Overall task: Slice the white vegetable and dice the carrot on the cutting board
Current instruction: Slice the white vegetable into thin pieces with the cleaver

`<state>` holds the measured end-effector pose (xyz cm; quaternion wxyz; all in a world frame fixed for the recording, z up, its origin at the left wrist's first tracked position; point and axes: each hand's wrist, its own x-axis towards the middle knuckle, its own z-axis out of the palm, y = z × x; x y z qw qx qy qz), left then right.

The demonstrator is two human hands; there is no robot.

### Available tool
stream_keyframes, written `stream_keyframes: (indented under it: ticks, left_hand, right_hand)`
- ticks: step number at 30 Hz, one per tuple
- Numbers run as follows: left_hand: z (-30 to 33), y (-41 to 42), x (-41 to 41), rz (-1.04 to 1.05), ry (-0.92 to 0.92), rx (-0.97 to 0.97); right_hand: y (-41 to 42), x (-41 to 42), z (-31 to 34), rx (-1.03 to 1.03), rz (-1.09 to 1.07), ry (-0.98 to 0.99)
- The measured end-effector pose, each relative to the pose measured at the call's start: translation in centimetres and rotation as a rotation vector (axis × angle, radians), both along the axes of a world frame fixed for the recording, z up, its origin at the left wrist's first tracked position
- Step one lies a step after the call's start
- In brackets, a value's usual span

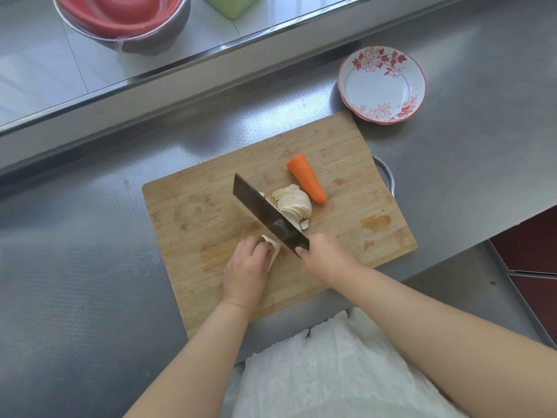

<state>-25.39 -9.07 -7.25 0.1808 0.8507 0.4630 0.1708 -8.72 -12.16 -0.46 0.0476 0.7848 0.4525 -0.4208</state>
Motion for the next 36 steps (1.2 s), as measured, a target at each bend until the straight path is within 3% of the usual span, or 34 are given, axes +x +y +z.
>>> stream_keyframes:
  ticks: [4, 11, 17, 26, 31, 36]
  left_hand:
    - [0.2, 0.2, 0.2, 0.023, 0.025, 0.004]
    - [0.4, 0.0, 0.2, 0.036, 0.024, 0.038]
    - [0.2, 0.1, 0.3, 0.036, 0.031, 0.053]
    - [0.0, -0.2, 0.0, 0.018, 0.015, 0.085]
    - [0.1, -0.1, 0.1, 0.023, 0.014, 0.078]
    - [0.1, -0.3, 0.1, 0.038, 0.018, 0.098]
  right_hand:
    - [-2.3, -0.5, 0.8, 0.104, 0.217, -0.133]
    - [-2.9, -1.4, 1.8, 0.084, 0.281, -0.194]
    - [-1.0, -2.2, 2.4, -0.051, 0.249, -0.187]
    - [-0.3, -0.4, 0.2, -0.012, 0.021, -0.014]
    - [-3.1, -1.3, 1.1, 0.113, 0.26, -0.178]
    - [-2.7, -1.6, 2.1, 0.052, 0.306, -0.198]
